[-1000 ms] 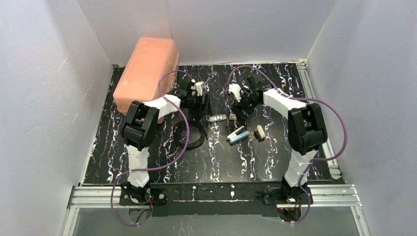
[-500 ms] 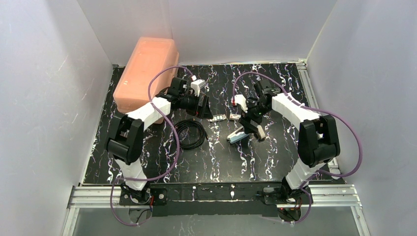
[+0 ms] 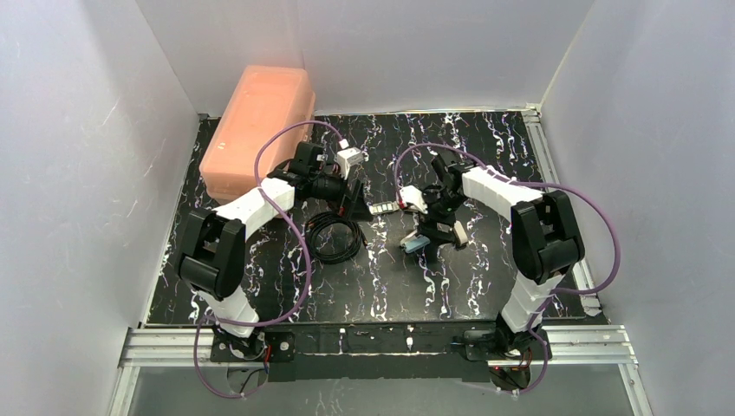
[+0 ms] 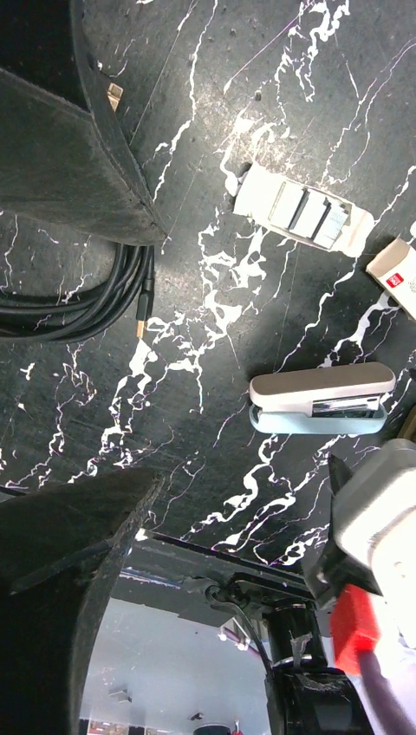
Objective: Load the staples into the stapler
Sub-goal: Open the stapler at the center of the board.
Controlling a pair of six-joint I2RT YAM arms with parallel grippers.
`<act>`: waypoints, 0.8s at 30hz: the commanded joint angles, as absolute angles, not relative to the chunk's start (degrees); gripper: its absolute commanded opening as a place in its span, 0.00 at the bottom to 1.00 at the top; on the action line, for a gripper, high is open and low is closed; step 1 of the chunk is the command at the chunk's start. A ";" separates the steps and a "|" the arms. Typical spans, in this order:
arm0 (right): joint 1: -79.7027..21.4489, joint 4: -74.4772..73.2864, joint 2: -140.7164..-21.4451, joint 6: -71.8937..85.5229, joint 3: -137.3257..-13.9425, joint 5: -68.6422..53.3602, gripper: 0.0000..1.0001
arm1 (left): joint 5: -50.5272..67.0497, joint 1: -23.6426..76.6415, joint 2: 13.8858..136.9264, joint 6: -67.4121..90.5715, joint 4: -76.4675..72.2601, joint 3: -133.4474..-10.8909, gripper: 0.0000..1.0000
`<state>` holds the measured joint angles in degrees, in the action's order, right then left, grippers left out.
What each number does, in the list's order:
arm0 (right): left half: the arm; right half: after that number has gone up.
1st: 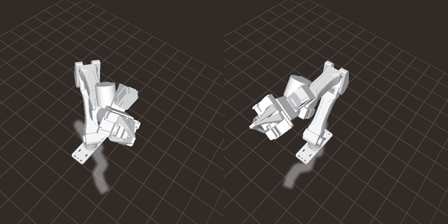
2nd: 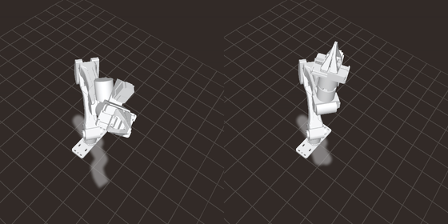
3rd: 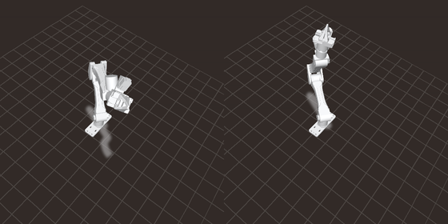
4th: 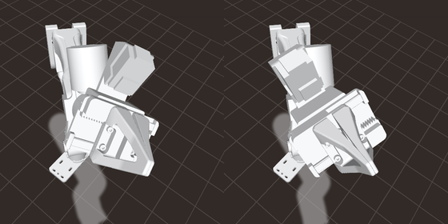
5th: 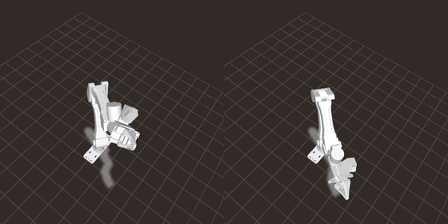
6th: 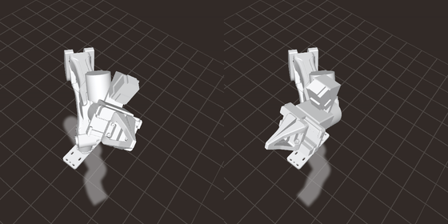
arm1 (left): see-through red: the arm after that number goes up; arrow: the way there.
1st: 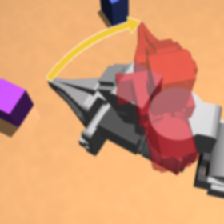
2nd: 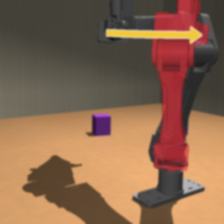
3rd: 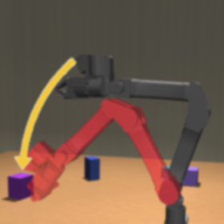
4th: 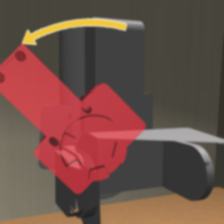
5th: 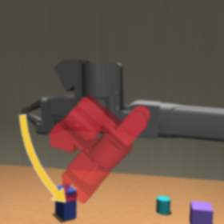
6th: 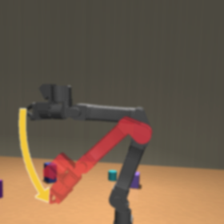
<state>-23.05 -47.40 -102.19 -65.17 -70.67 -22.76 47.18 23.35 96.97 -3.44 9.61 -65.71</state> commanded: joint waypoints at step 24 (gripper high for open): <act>-29.26 -47.23 -104.73 -44.77 -72.44 -35.46 0.33 | 53.29 21.09 81.12 -20.81 7.88 -53.27 0.90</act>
<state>-29.23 -41.89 -102.87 -53.32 -66.46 -25.02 49.43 21.41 85.19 -12.64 6.94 -53.93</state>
